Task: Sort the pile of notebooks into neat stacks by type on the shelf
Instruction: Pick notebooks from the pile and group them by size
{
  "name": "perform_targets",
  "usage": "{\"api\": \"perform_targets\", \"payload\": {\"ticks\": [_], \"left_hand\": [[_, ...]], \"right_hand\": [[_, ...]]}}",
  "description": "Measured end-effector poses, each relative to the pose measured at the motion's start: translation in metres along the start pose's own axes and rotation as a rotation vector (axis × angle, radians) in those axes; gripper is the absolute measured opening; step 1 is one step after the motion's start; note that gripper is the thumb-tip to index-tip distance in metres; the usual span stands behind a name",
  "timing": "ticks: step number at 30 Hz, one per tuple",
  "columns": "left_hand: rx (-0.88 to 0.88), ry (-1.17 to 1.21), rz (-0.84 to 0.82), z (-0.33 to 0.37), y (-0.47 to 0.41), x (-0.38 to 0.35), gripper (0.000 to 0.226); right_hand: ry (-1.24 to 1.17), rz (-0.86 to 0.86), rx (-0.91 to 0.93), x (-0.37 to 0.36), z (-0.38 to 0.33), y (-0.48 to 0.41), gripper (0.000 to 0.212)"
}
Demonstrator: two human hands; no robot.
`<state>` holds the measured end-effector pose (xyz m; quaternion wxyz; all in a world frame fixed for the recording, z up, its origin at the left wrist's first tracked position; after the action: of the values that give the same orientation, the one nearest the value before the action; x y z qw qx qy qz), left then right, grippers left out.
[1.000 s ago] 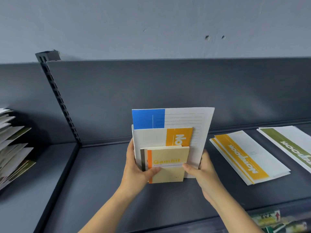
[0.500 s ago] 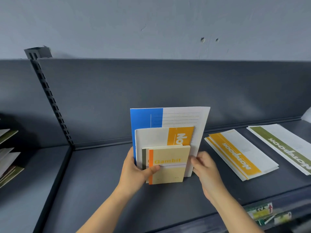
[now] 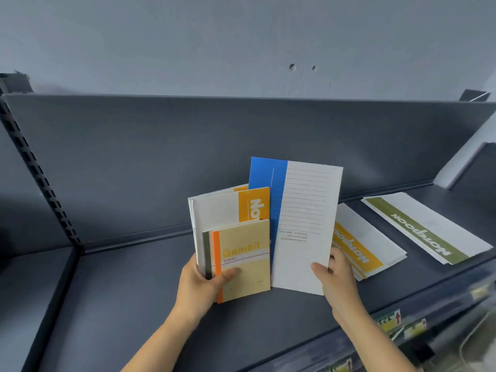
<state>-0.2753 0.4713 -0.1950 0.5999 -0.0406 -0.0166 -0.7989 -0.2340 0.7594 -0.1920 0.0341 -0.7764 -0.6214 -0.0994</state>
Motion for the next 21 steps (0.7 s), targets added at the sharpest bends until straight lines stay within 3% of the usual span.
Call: {"api": "perform_targets", "payload": {"ticks": [3, 10, 16, 21], "left_hand": [[-0.012, 0.003, 0.024, 0.007, 0.0, -0.002, 0.036], [0.072, 0.156, 0.054, 0.03, -0.011, -0.02, 0.041], [0.048, 0.165, 0.091, 0.062, -0.032, -0.077, 0.044], [0.082, 0.18, 0.082, 0.072, -0.061, -0.161, 0.041]], "right_hand": [[0.141, -0.013, 0.033, -0.004, -0.008, 0.005, 0.029], [0.202, 0.04, 0.12, 0.036, -0.04, -0.007, 0.039], [0.211, 0.189, 0.087, 0.164, -0.031, -0.043, 0.042], [0.296, 0.085, 0.039, 0.272, -0.018, -0.084, 0.04]]}}
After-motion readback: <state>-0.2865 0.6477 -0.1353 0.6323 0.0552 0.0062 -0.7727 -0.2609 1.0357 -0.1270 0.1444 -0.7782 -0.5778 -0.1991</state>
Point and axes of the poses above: each hand's wrist, its own y-axis away from the middle knuckle, its own x-axis out of the back of the hand, z = x × y, the point moved 10 cm from there along -y, towards the middle knuckle, and after that the axes turned 15 degrees about -z, right-handed, at the moved point
